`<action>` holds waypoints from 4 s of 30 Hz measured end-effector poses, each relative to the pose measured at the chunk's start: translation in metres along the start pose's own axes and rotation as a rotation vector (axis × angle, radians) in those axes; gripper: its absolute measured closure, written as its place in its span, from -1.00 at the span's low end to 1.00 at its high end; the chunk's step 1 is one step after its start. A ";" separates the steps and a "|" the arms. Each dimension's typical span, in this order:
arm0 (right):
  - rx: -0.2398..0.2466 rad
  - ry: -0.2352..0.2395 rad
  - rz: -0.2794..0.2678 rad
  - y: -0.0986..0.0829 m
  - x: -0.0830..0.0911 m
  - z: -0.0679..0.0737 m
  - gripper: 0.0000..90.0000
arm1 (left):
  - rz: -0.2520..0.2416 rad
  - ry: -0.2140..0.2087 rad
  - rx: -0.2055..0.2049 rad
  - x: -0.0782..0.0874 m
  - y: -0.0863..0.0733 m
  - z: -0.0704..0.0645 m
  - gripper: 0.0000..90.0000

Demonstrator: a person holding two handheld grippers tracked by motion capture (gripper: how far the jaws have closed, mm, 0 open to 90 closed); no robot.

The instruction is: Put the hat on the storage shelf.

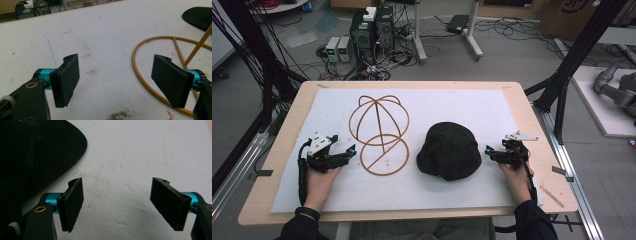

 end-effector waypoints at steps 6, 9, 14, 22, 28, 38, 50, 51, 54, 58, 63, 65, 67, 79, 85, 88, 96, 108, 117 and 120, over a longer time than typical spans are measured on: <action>0.006 0.002 -0.001 0.000 0.000 0.000 -0.41 | 0.004 0.001 0.004 0.000 0.000 0.001 -0.54; -0.003 0.020 -0.034 0.001 0.003 0.000 -0.33 | 0.001 0.009 0.012 0.000 0.000 0.001 -0.57; -0.038 0.126 -0.175 0.009 0.016 0.002 -0.18 | 0.007 0.006 0.012 0.000 0.000 0.001 -0.57; 0.024 0.306 -0.282 0.027 0.027 0.024 0.06 | 0.017 -0.011 0.004 -0.001 0.000 0.000 -0.57; 0.038 0.416 -0.255 0.027 0.022 0.029 0.11 | 0.023 -0.021 -0.008 -0.002 0.000 -0.001 -0.56; 0.042 0.510 -0.256 0.032 0.024 0.026 0.07 | 0.039 -0.034 -0.040 -0.004 -0.001 -0.004 -0.56; 0.041 0.574 -0.195 0.028 0.001 0.039 -0.09 | 0.053 -0.043 -0.072 -0.004 -0.001 -0.008 -0.55; 0.043 0.586 -0.198 0.028 0.001 0.039 0.01 | 0.054 -0.043 -0.076 -0.005 -0.001 -0.008 -0.55; 0.065 0.617 -0.201 0.029 0.002 0.043 0.30 | 0.058 -0.043 -0.087 -0.005 -0.001 -0.009 -0.55; 0.093 0.620 -0.196 0.030 0.001 0.047 0.44 | 0.064 -0.044 -0.103 -0.006 -0.001 -0.011 -0.55; 0.147 0.600 -0.201 0.032 0.005 0.050 0.75 | 0.070 -0.046 -0.116 -0.006 -0.001 -0.012 -0.54; 0.175 0.589 -0.204 0.034 0.007 0.052 0.82 | 0.072 -0.047 -0.123 -0.007 -0.001 -0.013 -0.54; 0.178 0.577 -0.199 0.034 0.007 0.054 0.87 | 0.075 -0.050 -0.132 -0.007 -0.001 -0.013 -0.54; 0.089 0.459 -0.289 0.059 0.020 0.065 0.96 | 0.075 -0.052 -0.133 -0.007 -0.002 -0.014 -0.54; 0.056 0.385 -0.337 0.076 0.033 0.069 0.98 | 0.077 -0.054 -0.140 -0.007 -0.002 -0.014 -0.54; 0.037 0.368 -0.360 0.083 0.038 0.068 0.99 | 0.078 -0.055 -0.139 -0.007 -0.002 -0.014 -0.54; 0.055 0.353 -0.377 0.096 0.047 0.073 1.00 | 0.085 -0.061 -0.144 -0.008 -0.002 -0.015 -0.54; 0.183 0.384 -0.322 0.096 0.050 0.078 0.84 | 0.114 -0.061 -0.166 -0.011 -0.002 -0.017 -0.53; 0.305 0.422 -0.235 0.092 0.056 0.081 0.68 | 0.120 -0.065 -0.175 -0.011 -0.003 -0.018 -0.53; 0.344 0.435 -0.244 0.088 0.057 0.076 0.51 | 0.124 -0.066 -0.179 -0.012 -0.003 -0.019 -0.52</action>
Point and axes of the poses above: each handheld gripper's, and its own axes: x roughly backward along the jaws, y roughly out of its top, z roughly to its left, the point moved 2 cm from there along -x, roughly forward along the jaws, and after that the axes turned 14 degrees about -z, right-handed, at the moved point
